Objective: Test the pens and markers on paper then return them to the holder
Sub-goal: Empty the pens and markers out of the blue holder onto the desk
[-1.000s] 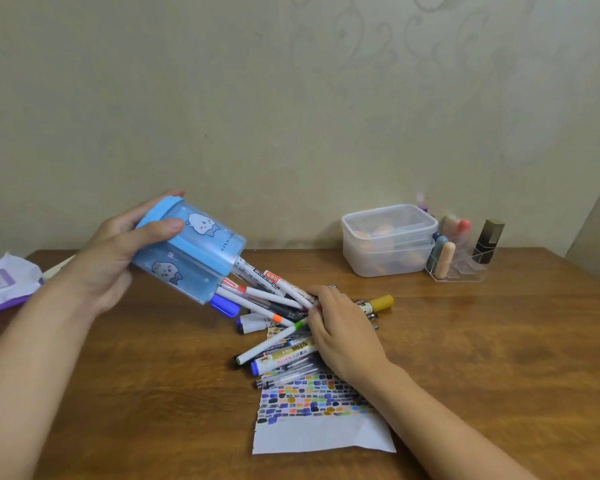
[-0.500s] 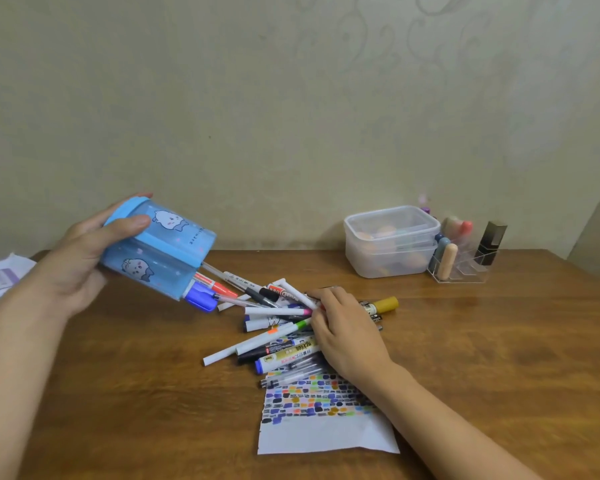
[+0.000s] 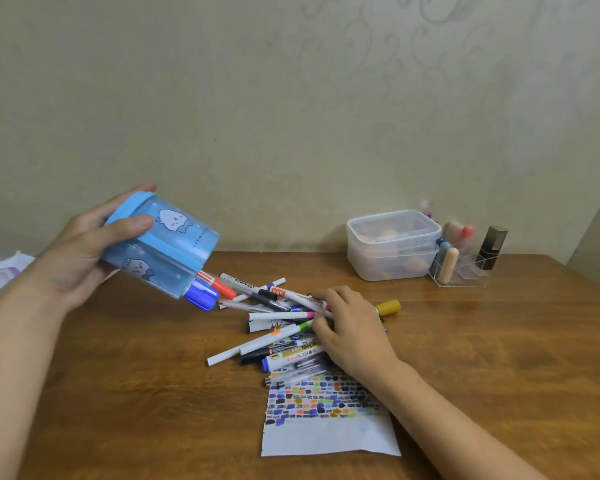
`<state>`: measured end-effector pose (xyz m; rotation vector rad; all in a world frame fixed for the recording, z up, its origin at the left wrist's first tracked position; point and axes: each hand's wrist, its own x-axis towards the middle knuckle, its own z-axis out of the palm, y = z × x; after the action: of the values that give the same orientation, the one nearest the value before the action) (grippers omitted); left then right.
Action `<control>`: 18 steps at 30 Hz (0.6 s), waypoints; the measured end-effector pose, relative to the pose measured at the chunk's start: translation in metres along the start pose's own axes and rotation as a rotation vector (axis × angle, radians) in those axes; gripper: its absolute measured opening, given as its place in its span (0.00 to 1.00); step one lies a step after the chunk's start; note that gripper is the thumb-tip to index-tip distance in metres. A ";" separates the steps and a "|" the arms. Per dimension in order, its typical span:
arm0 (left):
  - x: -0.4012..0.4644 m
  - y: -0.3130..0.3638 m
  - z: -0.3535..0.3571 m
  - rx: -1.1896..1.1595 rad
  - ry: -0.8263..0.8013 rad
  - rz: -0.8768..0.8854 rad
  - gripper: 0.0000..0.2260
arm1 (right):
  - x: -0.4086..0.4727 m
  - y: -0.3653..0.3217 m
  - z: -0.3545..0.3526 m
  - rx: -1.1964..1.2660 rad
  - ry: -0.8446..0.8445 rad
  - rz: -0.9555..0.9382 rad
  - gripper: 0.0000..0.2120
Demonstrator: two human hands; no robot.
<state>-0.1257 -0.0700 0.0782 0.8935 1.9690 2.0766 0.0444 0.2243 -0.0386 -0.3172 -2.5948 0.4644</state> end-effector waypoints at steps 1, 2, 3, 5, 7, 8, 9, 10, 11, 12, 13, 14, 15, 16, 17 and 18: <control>0.000 0.001 -0.003 -0.003 0.002 0.006 0.45 | -0.001 -0.001 0.000 -0.012 0.002 -0.003 0.16; -0.001 0.001 -0.006 0.001 0.004 0.008 0.45 | -0.001 -0.001 0.000 -0.017 0.001 -0.003 0.16; -0.002 0.002 -0.009 0.012 0.005 0.007 0.45 | -0.001 -0.002 -0.001 -0.018 0.000 -0.005 0.16; -0.003 0.002 -0.013 0.030 0.003 0.001 0.46 | -0.001 -0.003 -0.002 -0.009 -0.008 -0.009 0.17; -0.003 0.001 -0.014 0.033 0.010 -0.006 0.45 | -0.001 -0.003 -0.003 0.003 -0.024 -0.010 0.18; -0.003 0.001 -0.014 0.030 0.017 -0.009 0.45 | -0.001 -0.004 -0.003 0.004 -0.028 -0.009 0.19; -0.002 0.000 -0.012 0.019 0.025 -0.010 0.45 | -0.002 -0.004 -0.003 0.001 -0.026 -0.010 0.19; -0.001 -0.001 -0.009 0.003 0.031 -0.011 0.45 | -0.002 -0.004 -0.003 -0.003 -0.019 -0.012 0.18; -0.001 -0.002 -0.006 -0.009 0.035 -0.011 0.45 | -0.002 -0.005 -0.003 -0.007 -0.011 -0.015 0.18; 0.000 -0.004 -0.003 -0.014 0.036 -0.007 0.45 | -0.002 -0.006 -0.003 -0.010 -0.004 -0.018 0.17; 0.001 -0.005 0.000 -0.015 0.037 -0.003 0.45 | -0.003 -0.007 -0.003 -0.012 0.001 -0.021 0.17; 0.001 -0.007 0.003 -0.015 0.038 0.000 0.45 | -0.003 -0.007 -0.003 -0.011 0.003 -0.023 0.17; 0.001 -0.007 0.006 -0.016 0.037 0.001 0.44 | -0.003 -0.007 -0.003 -0.010 0.008 -0.026 0.17; 0.001 -0.008 0.009 -0.022 0.038 0.003 0.44 | -0.003 -0.007 -0.003 -0.008 0.009 -0.027 0.17; 0.001 -0.008 0.011 -0.031 0.043 0.008 0.44 | -0.003 -0.008 -0.004 -0.005 0.008 -0.028 0.17; 0.001 -0.008 0.013 -0.042 0.048 0.015 0.44 | -0.003 -0.008 -0.005 0.000 0.008 -0.028 0.17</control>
<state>-0.1223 -0.0567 0.0709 0.8608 1.9400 2.1582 0.0487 0.2170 -0.0328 -0.2816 -2.5881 0.4526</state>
